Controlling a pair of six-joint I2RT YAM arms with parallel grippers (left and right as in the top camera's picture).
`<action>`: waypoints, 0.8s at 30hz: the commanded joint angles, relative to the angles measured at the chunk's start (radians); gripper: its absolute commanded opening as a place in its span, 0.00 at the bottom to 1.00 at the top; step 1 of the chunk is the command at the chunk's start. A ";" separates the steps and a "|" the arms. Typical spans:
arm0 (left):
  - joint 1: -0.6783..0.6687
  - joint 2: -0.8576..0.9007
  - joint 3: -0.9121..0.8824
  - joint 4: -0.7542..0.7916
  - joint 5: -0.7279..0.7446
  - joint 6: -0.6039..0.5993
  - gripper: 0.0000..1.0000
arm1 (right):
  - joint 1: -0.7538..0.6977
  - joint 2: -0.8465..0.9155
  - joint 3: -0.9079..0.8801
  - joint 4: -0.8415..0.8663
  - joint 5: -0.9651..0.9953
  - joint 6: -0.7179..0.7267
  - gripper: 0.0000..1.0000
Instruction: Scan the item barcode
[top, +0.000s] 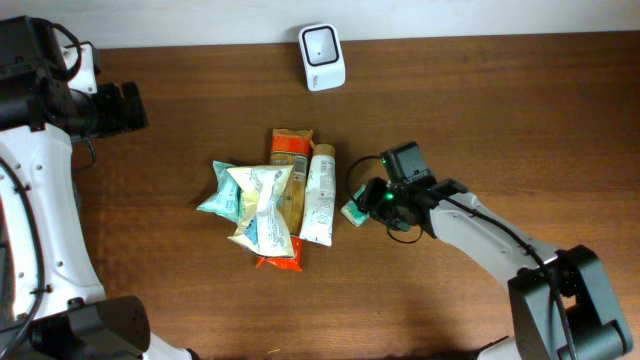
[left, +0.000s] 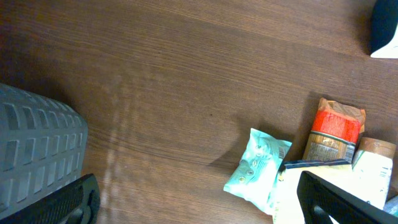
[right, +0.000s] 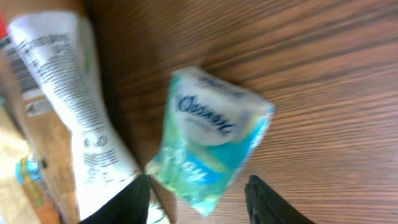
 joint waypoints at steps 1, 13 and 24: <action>0.002 -0.004 0.005 -0.002 -0.006 0.008 0.99 | 0.045 0.006 0.011 0.026 -0.018 0.004 0.37; 0.002 -0.004 0.005 -0.002 -0.006 0.008 0.99 | 0.092 0.116 0.013 0.110 -0.068 0.033 0.41; 0.002 -0.004 0.005 -0.002 -0.006 0.008 0.99 | -0.118 0.115 0.176 -0.211 -0.009 -0.657 0.59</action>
